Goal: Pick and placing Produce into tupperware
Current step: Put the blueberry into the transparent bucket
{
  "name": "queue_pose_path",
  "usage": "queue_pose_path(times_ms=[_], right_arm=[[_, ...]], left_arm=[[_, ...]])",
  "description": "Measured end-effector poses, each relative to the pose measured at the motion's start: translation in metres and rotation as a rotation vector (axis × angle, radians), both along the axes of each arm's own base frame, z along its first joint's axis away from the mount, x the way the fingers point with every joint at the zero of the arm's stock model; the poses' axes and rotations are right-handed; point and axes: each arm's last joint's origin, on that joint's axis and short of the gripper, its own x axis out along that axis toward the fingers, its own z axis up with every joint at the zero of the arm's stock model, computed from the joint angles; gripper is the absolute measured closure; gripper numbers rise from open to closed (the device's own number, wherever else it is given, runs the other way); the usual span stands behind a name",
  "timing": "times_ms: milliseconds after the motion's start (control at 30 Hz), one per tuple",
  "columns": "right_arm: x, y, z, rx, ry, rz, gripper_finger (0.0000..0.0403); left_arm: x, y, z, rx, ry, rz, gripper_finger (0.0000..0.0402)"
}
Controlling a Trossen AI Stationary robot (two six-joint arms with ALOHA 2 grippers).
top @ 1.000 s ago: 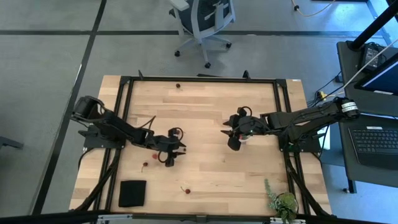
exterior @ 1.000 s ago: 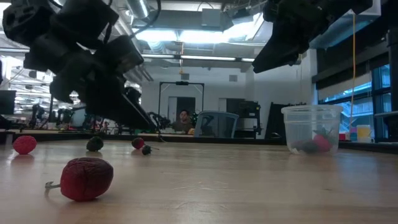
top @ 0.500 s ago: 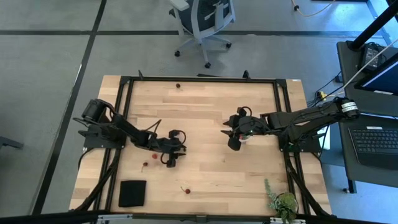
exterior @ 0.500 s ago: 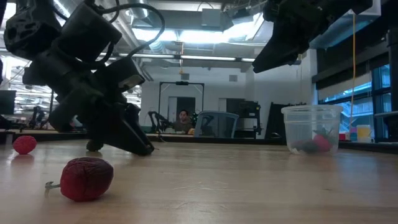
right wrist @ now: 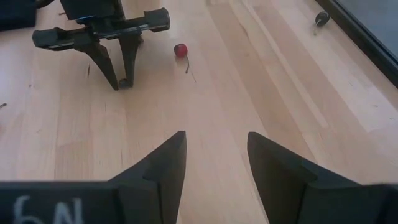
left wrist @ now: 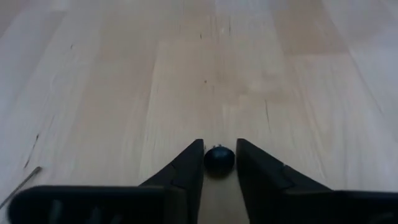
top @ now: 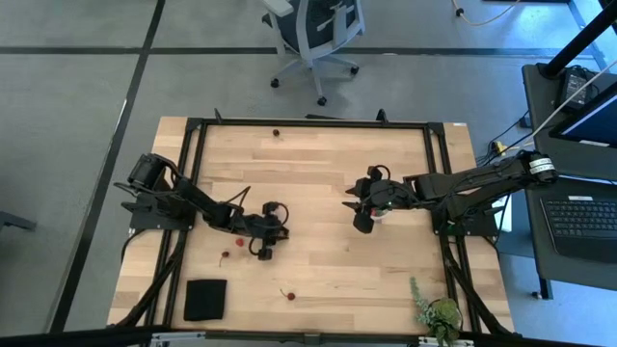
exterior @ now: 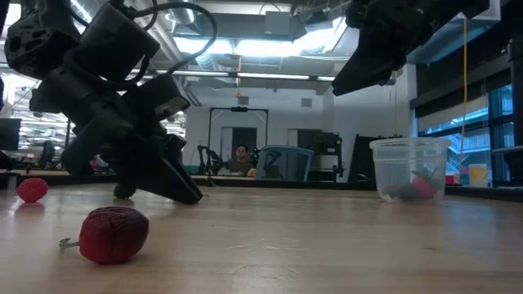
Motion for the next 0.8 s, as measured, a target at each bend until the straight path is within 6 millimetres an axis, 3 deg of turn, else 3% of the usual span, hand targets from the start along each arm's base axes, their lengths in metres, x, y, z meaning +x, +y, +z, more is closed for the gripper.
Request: queue_pose_path(times_ms=[200,467,800], right_arm=[[0.0,0.0,0.0,0.0,0.0,0.0,0.023],[0.0,0.0,0.0,0.029,-0.01,-0.022,0.023],[0.005,0.001,0.007,0.178,-0.128,-0.091,0.023]], left_arm=[[0.0,0.0,0.0,0.032,0.004,-0.016,0.0354],[0.004,0.001,0.002,0.094,-0.005,0.001,0.0344],[0.05,-0.004,0.046,0.616,-0.107,-0.092,0.0348]])
